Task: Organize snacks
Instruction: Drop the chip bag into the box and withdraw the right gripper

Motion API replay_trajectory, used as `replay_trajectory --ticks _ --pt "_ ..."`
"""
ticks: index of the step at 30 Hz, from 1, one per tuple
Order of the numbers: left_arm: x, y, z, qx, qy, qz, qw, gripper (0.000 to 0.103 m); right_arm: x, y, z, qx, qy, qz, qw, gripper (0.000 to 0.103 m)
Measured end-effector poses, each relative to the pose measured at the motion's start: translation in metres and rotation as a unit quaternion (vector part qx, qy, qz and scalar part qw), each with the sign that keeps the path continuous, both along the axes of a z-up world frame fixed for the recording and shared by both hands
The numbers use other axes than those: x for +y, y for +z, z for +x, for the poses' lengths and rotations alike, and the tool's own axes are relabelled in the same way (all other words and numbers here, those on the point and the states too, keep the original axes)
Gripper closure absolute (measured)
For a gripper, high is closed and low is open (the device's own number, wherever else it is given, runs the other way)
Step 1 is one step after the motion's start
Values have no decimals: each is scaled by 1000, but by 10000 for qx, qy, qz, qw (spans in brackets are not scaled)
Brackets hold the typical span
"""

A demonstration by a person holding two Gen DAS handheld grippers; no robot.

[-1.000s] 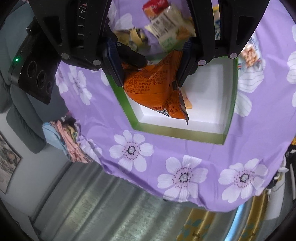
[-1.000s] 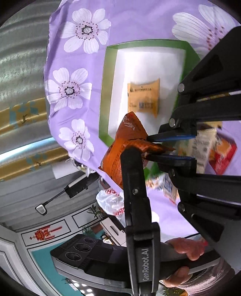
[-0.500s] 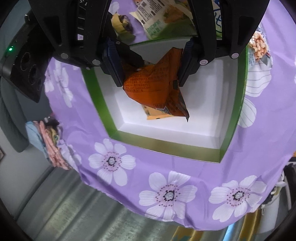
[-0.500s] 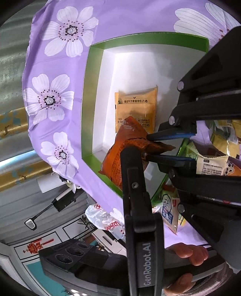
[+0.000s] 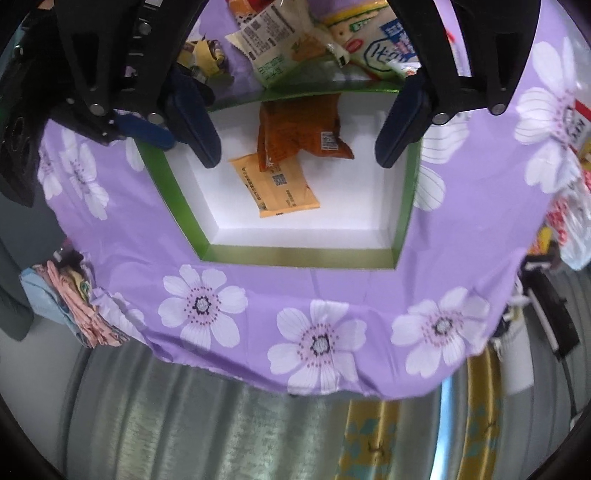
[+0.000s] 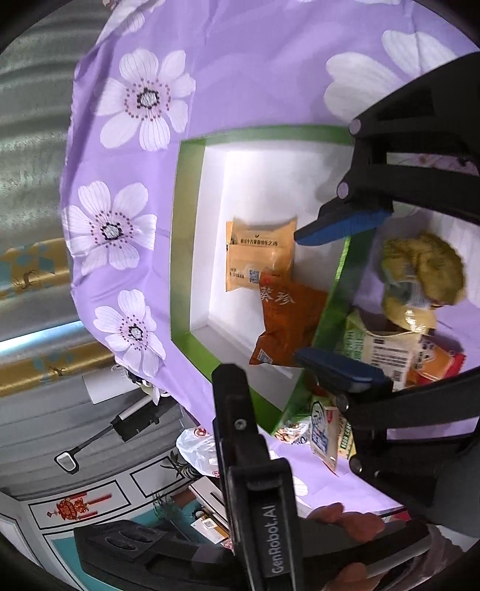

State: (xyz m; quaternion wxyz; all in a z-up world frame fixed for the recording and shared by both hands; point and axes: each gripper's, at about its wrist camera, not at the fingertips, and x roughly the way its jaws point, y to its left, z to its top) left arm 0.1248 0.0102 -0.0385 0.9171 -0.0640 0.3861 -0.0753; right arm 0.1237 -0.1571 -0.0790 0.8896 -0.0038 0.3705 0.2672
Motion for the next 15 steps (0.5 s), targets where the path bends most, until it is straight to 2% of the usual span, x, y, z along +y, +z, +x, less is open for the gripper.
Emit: replay_trajectory --ticks 2,6,9,15 --pt "-3 6 -8 -104 2 82 9999 7 -4 4 -7 -51 -49 6 10000 38" --pt "-10 17 -22 -287 -24 234 9993 7 -8 12 -24 -208 -132 -78 9997 31" --pt "-16 23 -34 -429 -31 425 9982 7 -11 17 -35 -308 -130 -123 9994 29" --pt "-23 32 -55 -570 -51 515 9970 6 -21 27 -57 -405 -226 -68 9989 25"
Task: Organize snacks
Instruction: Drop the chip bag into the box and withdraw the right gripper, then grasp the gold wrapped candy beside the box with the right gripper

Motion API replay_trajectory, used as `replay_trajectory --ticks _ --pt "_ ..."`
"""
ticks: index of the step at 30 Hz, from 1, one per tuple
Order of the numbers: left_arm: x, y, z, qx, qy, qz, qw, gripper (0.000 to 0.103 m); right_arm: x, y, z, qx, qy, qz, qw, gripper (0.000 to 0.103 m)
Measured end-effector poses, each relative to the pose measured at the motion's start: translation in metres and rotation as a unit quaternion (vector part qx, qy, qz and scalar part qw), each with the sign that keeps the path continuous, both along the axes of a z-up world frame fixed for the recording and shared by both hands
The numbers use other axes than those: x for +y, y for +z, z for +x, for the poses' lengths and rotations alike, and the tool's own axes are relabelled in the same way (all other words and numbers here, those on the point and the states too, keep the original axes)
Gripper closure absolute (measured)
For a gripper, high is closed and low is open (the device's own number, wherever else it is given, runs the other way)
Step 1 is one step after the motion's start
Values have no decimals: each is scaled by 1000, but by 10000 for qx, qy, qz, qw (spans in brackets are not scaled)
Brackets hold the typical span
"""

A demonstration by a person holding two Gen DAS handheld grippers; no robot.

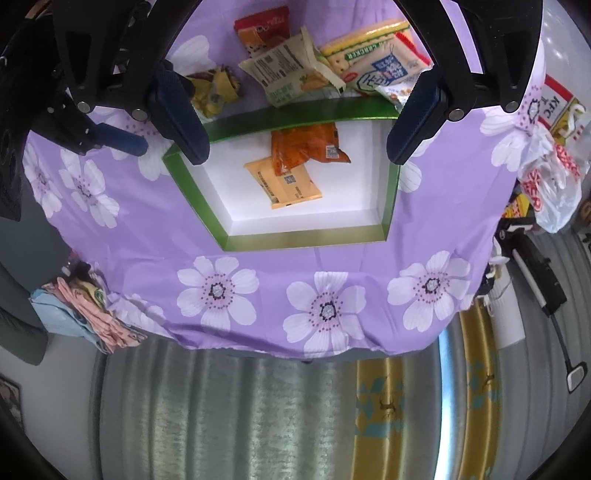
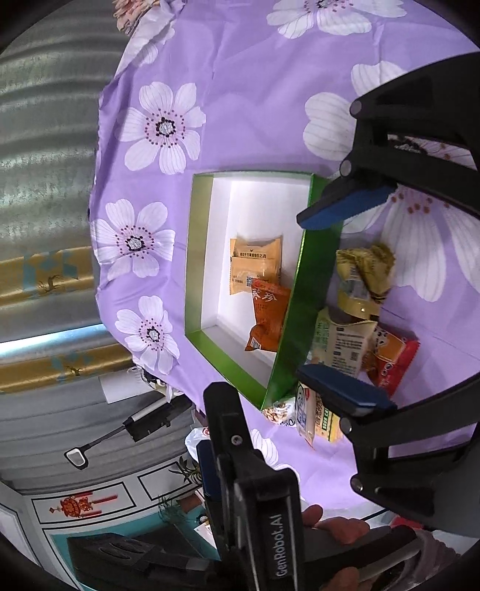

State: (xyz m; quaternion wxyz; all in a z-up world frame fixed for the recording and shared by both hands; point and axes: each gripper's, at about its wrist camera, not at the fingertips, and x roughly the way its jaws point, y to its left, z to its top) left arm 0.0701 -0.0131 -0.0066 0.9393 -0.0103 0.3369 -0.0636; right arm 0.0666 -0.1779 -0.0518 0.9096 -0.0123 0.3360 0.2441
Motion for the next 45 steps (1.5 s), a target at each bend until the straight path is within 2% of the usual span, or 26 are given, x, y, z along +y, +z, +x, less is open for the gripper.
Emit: replay_trajectory --ticks 7,13,23,36,45 --pt "-5 3 -19 34 -15 -74 10000 6 -9 8 -24 -130 -72 18 9999 19" --pt "-14 3 -30 43 12 18 10000 6 -20 10 -39 -148 -175 -9 9997 16" --pt "-27 -7 -45 215 -45 -18 9998 6 -35 3 -55 -70 -304 16 9995 16" --pt "-45 -22 -45 420 -165 130 9989 6 -43 -14 -57 153 -308 84 9994 15" --pt "-41 -46 -34 880 -413 -335 9947 6 -45 -31 -50 375 -307 104 9988 15"
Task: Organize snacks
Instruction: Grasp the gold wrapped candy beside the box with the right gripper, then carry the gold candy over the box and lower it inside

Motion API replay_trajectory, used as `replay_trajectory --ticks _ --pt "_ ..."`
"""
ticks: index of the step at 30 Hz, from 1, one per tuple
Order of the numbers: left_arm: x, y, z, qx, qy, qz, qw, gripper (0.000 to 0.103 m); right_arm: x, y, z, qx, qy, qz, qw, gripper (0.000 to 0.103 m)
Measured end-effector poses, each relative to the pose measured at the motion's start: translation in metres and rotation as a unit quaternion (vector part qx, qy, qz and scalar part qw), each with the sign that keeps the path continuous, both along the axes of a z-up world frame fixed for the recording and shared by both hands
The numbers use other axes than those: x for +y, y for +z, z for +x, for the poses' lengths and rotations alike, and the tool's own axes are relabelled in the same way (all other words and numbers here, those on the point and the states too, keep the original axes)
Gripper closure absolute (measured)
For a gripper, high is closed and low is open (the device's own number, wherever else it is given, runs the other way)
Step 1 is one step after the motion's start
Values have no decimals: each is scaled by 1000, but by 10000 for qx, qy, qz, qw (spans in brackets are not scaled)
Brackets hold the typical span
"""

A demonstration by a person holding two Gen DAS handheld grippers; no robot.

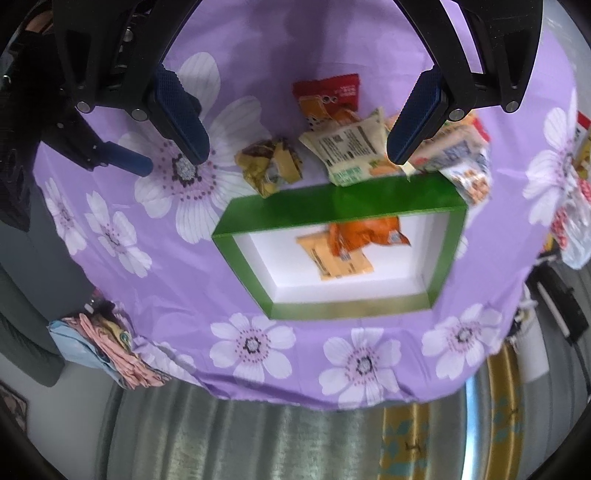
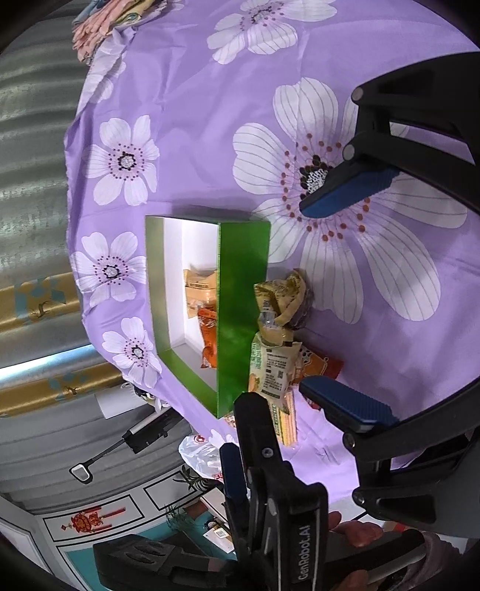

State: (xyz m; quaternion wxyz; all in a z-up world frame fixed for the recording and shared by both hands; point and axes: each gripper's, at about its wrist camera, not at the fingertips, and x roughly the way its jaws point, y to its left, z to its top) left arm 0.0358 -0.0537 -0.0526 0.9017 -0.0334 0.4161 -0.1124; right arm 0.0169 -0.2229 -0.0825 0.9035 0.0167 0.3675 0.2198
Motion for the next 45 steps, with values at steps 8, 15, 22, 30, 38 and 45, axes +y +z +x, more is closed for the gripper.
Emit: replay_trajectory --ticks 8,15,22,30,38,45 --pt "-6 -29 3 324 -274 -105 9990 6 9 -27 9 339 177 -77 9992 15" --pt "-8 -40 17 451 -422 -338 9975 6 12 -43 20 534 301 44 9981 15" --pt "-15 -48 35 570 -632 -466 9953 6 10 -52 36 645 274 415 9967 16" --pt "-25 -62 56 854 -843 -502 9915 16 18 -59 58 699 384 628 9948 34" --pt "-20 -66 63 891 -773 -505 9917 41 26 -62 68 700 540 575 9944 53" --pt "-18 -66 65 869 -812 -578 9912 56 32 -57 67 507 675 307 9960 73"
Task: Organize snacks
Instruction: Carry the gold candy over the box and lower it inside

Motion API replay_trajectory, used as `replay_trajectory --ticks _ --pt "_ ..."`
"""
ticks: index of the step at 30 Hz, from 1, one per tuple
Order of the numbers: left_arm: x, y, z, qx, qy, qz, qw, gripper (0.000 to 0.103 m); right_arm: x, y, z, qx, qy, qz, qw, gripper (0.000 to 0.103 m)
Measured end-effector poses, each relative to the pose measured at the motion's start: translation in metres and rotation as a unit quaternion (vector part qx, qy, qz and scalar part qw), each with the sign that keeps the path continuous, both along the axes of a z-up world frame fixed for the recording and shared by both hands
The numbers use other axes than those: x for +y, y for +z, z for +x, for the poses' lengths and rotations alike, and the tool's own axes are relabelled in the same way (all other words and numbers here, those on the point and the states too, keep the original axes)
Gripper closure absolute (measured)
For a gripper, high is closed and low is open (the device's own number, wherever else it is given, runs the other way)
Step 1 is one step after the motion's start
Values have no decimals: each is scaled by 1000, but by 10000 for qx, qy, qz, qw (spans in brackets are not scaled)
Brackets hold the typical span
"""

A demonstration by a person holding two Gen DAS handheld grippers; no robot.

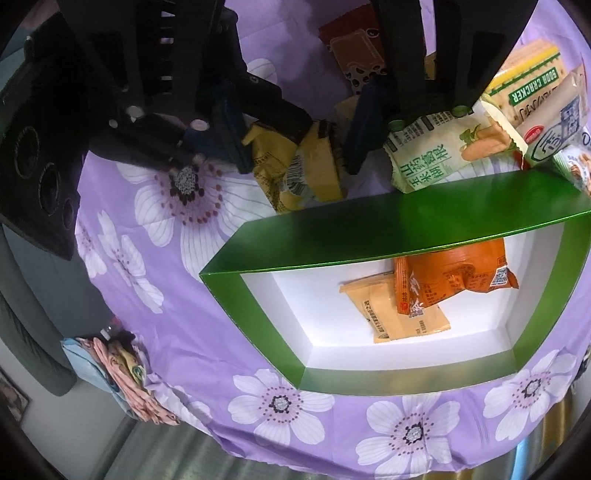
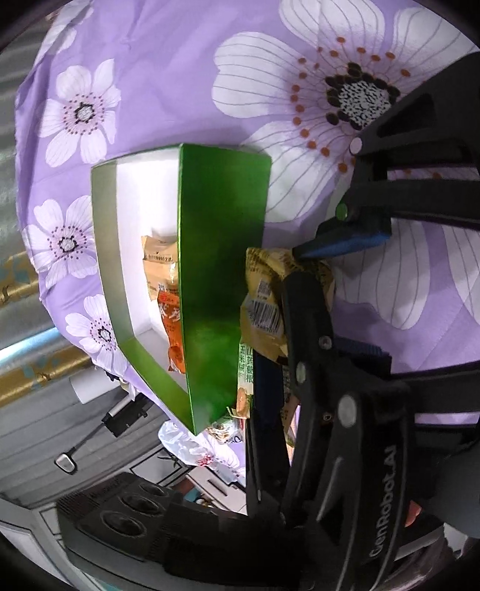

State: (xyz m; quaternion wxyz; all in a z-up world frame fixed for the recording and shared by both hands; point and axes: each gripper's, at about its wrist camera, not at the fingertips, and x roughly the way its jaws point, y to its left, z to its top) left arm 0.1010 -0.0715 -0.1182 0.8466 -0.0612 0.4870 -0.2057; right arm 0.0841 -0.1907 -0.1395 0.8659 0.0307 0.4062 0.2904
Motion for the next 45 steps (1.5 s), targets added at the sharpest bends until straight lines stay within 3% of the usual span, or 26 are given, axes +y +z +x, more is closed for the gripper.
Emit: replay_trajectory --ticks 10,25,35,45 --pt "0 13 -12 -131 -63 -78 9999 62 1 5 -10 -140 121 -20 9998 77" --pt "2 72 -26 -890 -68 -218 9958 62 1 65 -33 -924 136 -78 9956 77" --pt "16 86 13 -1049 148 -237 9941 62 13 85 3 -1201 241 -188 9923 77" --pt "36 65 55 -742 430 -334 9958 62 36 74 52 -1047 362 -315 9933 77"
